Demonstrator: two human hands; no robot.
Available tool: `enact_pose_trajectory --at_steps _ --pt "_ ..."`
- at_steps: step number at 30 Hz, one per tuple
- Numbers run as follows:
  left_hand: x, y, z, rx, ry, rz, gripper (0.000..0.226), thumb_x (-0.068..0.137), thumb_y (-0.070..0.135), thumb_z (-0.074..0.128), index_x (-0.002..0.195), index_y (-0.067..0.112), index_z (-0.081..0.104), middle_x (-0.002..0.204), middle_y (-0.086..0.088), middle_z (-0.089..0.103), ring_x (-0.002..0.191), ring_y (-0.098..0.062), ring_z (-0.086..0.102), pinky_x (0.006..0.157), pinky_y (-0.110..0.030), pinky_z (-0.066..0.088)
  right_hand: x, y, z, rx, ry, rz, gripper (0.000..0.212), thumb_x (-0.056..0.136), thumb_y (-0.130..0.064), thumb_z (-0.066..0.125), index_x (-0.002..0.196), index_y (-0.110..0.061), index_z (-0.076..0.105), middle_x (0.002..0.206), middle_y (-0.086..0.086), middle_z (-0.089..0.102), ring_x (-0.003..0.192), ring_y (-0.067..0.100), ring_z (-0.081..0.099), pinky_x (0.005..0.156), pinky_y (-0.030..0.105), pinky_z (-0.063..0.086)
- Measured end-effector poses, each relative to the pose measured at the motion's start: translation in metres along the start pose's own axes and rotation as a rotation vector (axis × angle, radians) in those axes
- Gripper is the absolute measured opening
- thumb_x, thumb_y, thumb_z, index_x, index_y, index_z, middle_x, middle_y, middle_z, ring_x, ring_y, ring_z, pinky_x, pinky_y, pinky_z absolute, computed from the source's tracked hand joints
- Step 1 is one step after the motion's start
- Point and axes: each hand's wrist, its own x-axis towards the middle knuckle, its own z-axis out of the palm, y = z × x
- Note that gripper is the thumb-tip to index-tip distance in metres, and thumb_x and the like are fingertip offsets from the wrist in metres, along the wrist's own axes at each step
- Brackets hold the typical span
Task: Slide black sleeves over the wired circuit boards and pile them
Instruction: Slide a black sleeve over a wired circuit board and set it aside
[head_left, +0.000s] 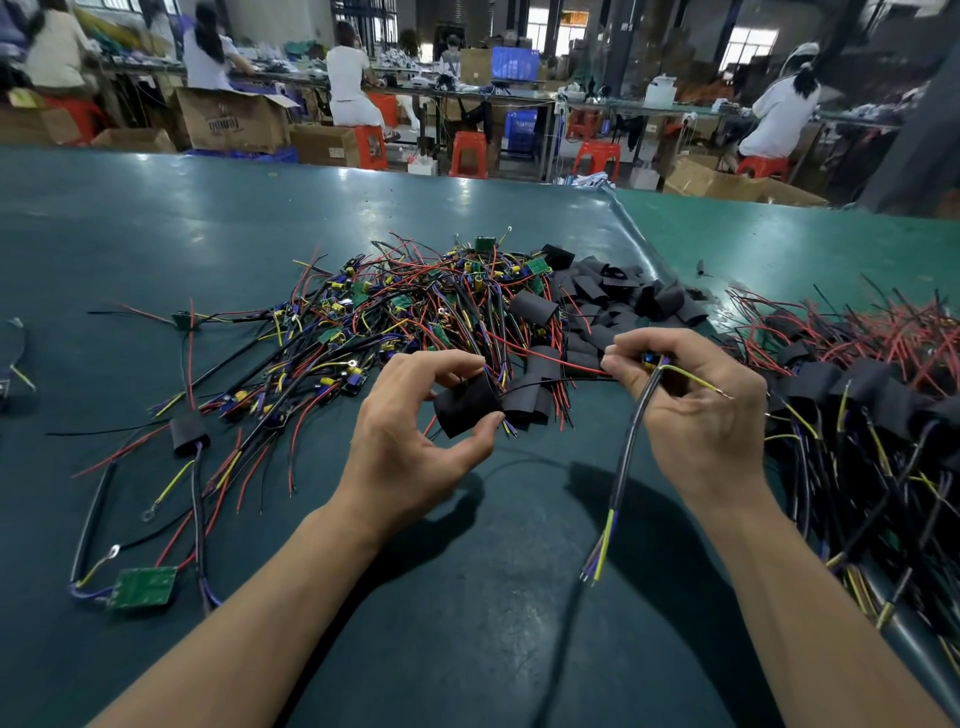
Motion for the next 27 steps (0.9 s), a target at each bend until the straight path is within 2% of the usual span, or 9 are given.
enact_pose_trajectory --at_steps 9,14,18,21,23,27 --pt "0.0007 0.0013 -0.0002 0.010 0.023 0.010 0.037 0.074 0.019 0.078 0.108 0.014 0.064 0.101 0.009 0.062 0.087 -0.019 0.060 0.080 -0.024 0.046 0.0004 -0.0013 -0.0005 0.009 0.028 -0.005 0.014 0.080 0.000 0.078 0.090 -0.008 0.072 0.083 -0.001 0.072 0.078 0.006 0.068 0.078 0.017 0.053" --pt "0.0001 -0.0018 -0.0001 0.050 0.004 -0.030 0.042 0.072 0.015 0.081 0.111 0.012 0.064 0.103 0.003 0.066 0.091 -0.021 0.060 0.082 -0.023 0.046 -0.0027 -0.0057 0.0025 0.058 -0.021 -0.059 0.017 0.078 0.000 0.079 0.092 -0.008 0.072 0.087 -0.002 0.072 0.081 0.013 0.071 0.080 0.024 0.057" --pt "0.0008 -0.0037 -0.0011 0.072 0.045 -0.074 0.048 0.073 0.013 0.083 0.115 0.014 0.061 0.103 0.000 0.066 0.093 -0.022 0.062 0.083 -0.033 0.050 -0.0057 -0.0058 0.0049 0.048 -0.047 -0.136 0.015 0.078 -0.002 0.079 0.091 -0.008 0.072 0.088 -0.006 0.072 0.079 0.009 0.071 0.078 0.022 0.056" --pt "0.0016 -0.0029 -0.0008 0.053 0.097 -0.099 0.057 0.073 0.013 0.084 0.121 0.022 0.054 0.104 0.001 0.067 0.096 -0.024 0.064 0.083 -0.039 0.050 -0.0060 -0.0039 0.0053 0.062 -0.042 -0.121 0.014 0.079 -0.005 0.079 0.090 -0.008 0.072 0.087 -0.007 0.072 0.078 0.007 0.070 0.078 0.024 0.057" --pt "0.0015 -0.0025 -0.0005 0.049 0.127 -0.104 0.060 0.074 0.014 0.084 0.123 0.024 0.051 0.104 0.002 0.067 0.096 -0.023 0.064 0.083 -0.041 0.050 -0.0064 -0.0028 0.0054 0.056 -0.043 -0.107 0.013 0.079 -0.007 0.079 0.089 -0.009 0.073 0.088 -0.007 0.072 0.079 0.008 0.070 0.078 0.026 0.058" --pt "0.0013 -0.0039 -0.0007 0.056 0.169 -0.099 0.061 0.073 0.014 0.084 0.125 0.016 0.052 0.104 0.002 0.067 0.094 -0.022 0.064 0.080 -0.039 0.050 -0.0069 -0.0008 0.0045 0.047 -0.057 -0.101 0.012 0.079 -0.008 0.080 0.089 -0.008 0.073 0.087 -0.005 0.073 0.078 0.012 0.071 0.077 0.032 0.059"
